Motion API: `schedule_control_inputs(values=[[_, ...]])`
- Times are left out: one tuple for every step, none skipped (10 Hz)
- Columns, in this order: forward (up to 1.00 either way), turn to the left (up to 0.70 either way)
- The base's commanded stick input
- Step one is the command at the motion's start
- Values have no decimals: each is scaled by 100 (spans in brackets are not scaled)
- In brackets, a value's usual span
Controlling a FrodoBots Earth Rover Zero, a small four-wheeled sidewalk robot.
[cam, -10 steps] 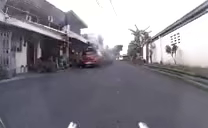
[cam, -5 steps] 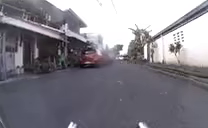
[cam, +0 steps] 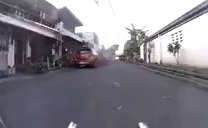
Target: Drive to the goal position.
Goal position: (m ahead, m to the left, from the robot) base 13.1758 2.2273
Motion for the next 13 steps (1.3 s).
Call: schedule_control_inputs(values=[[70,0],[70,0],[70,0],[70,0],[70,0],[70,0],[70,0],[70,0],[70,0],[70,0],[70,0],[70,0],[70,0]])
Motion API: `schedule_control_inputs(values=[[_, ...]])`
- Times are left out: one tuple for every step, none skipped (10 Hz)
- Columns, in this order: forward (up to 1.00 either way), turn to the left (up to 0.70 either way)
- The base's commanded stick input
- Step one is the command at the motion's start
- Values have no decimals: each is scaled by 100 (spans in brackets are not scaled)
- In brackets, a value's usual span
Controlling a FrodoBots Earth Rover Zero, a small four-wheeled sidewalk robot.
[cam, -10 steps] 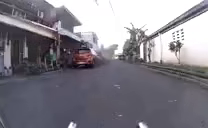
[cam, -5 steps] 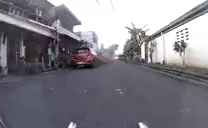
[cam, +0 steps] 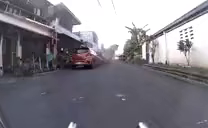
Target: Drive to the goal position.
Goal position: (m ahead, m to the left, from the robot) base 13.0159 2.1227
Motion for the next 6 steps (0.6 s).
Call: schedule_control_inputs(values=[[70,0],[70,0],[70,0],[70,0],[70,0],[70,0]])
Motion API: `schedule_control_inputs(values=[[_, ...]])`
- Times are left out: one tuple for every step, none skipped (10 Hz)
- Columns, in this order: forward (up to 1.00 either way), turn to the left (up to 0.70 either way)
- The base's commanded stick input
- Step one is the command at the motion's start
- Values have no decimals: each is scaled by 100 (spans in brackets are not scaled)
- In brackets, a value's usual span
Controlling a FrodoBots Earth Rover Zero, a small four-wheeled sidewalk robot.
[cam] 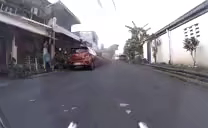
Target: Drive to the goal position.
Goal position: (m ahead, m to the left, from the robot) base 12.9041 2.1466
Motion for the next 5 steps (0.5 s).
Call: schedule_control_inputs(values=[[70,0],[70,0],[70,0],[70,0],[70,0]])
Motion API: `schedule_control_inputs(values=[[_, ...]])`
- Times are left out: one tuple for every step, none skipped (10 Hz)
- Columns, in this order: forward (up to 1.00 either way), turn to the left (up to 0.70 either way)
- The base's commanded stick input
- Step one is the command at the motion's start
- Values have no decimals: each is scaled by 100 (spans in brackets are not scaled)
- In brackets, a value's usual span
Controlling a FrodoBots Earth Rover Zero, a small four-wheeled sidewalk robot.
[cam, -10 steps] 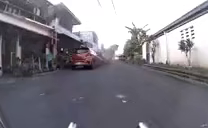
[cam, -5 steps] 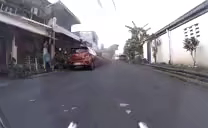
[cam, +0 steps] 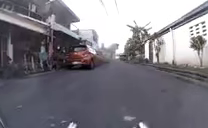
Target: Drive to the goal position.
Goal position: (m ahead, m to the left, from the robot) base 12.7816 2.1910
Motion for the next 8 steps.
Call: schedule_control_inputs(values=[[70,0],[70,0],[70,0],[70,0],[70,0],[70,0],[70,0],[70,0]])
